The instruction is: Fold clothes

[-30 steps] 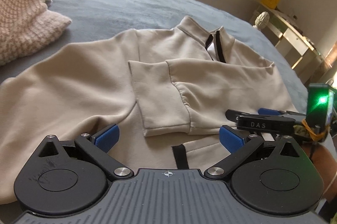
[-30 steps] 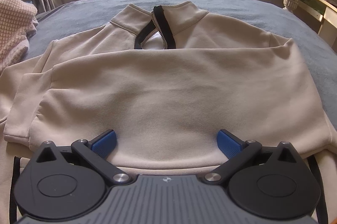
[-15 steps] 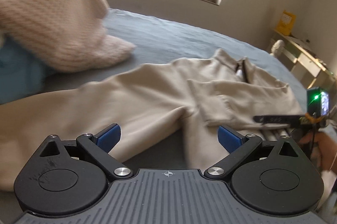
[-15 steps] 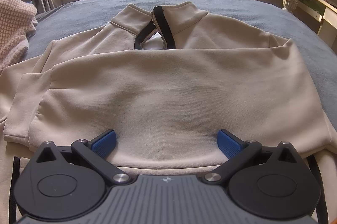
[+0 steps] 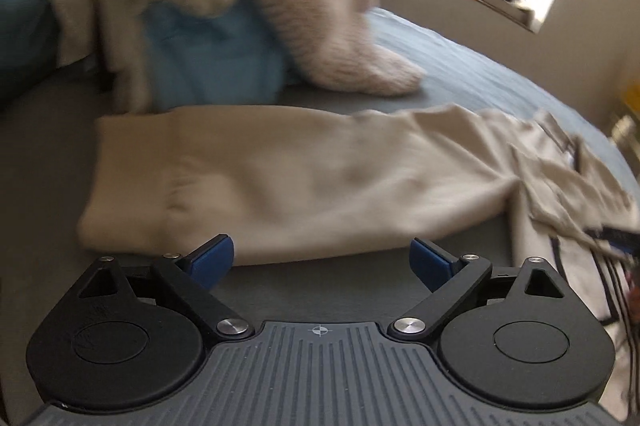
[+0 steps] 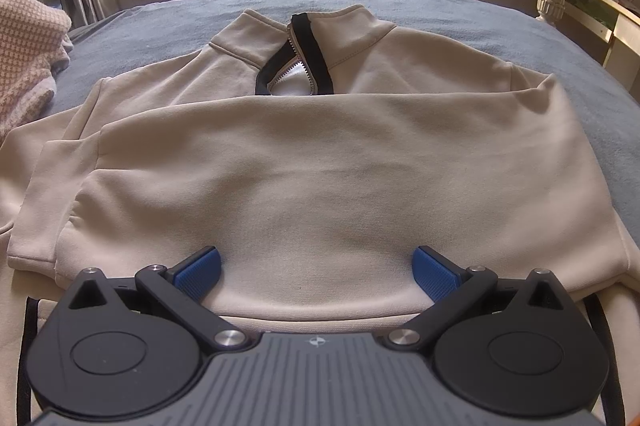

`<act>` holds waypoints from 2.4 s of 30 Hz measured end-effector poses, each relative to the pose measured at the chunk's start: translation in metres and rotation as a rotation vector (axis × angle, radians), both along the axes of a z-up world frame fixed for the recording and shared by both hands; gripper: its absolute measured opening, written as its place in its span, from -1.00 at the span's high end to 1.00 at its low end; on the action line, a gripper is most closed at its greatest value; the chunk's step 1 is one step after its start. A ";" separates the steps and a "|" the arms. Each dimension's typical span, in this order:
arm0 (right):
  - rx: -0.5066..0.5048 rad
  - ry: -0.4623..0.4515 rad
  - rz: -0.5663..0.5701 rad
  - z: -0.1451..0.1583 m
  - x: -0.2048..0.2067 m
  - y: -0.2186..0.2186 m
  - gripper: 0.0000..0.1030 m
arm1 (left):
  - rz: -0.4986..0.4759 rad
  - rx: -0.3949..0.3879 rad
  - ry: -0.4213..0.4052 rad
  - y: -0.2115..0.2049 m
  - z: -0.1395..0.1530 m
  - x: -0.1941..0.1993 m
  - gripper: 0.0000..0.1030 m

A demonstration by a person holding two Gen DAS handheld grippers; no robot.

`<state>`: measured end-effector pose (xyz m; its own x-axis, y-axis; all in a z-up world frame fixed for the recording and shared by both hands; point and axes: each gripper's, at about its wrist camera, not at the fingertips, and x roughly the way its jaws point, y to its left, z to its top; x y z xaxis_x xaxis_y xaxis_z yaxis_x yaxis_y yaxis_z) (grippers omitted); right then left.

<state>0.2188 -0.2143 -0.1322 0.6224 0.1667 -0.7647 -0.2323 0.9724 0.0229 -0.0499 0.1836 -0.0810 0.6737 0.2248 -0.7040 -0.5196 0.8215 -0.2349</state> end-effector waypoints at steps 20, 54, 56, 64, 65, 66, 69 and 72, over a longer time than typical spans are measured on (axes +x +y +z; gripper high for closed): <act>-0.007 -0.002 -0.015 0.000 -0.002 0.002 -1.00 | 0.446 -0.243 -0.038 0.076 -0.032 -0.037 -0.52; -0.011 -0.004 -0.018 0.000 -0.002 0.003 -1.00 | -0.284 0.202 -0.255 -0.066 0.024 0.057 0.84; -0.012 -0.004 -0.018 0.000 -0.002 0.003 -1.00 | -0.299 0.163 -0.226 -0.069 0.018 0.061 0.82; -0.007 -0.011 -0.017 -0.001 -0.003 0.002 -1.00 | -0.119 -0.050 -0.080 -0.024 -0.004 0.021 0.10; -0.006 -0.012 -0.017 -0.001 -0.003 0.002 -1.00 | -0.087 -0.058 -0.067 -0.018 -0.005 0.013 -0.13; -0.006 -0.013 -0.018 -0.001 -0.003 0.002 -1.00 | -0.058 -0.061 -0.060 -0.013 -0.006 0.006 -0.27; -0.007 -0.013 -0.018 -0.001 -0.003 0.002 -1.00 | -0.009 -0.058 -0.058 -0.003 -0.004 -0.005 -0.35; -0.013 -0.006 -0.023 -0.001 -0.002 0.003 -1.00 | -0.032 -0.060 -0.071 -0.005 0.000 0.002 -0.39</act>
